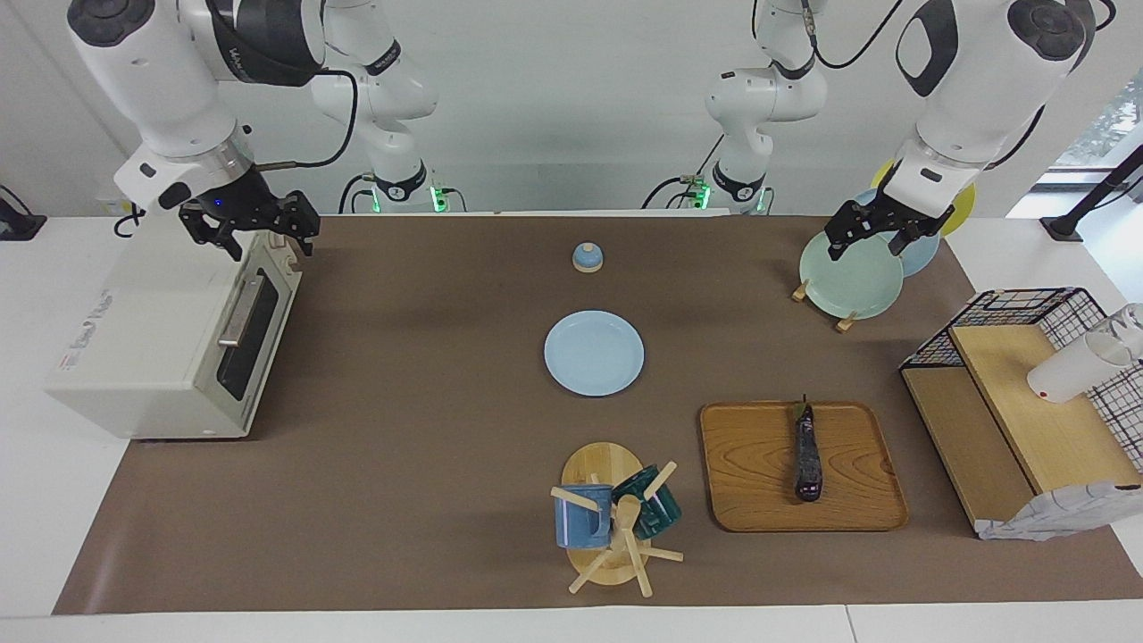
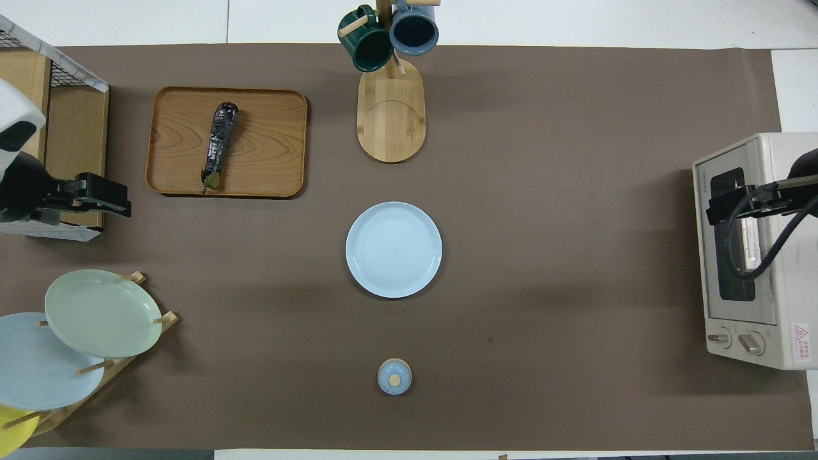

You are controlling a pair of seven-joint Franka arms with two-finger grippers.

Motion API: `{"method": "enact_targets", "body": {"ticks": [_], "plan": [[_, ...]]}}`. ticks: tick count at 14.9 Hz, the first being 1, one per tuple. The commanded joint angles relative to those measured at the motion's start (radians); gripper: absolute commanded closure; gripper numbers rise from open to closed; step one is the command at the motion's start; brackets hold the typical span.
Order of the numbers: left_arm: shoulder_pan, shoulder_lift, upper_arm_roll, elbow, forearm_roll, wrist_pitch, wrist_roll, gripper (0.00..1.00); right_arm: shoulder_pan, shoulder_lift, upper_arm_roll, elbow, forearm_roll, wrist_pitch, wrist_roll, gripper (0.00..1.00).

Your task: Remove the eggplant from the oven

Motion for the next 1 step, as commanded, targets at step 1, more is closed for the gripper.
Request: {"method": "enact_targets", "body": {"ticks": [1], "plan": [[-0.011, 0.002, 0.013, 0.010, 0.000, 0.008, 0.016, 0.00, -0.003, -0.003, 0.000, 0.006, 0.027, -0.018, 0.015, 0.00]]}}
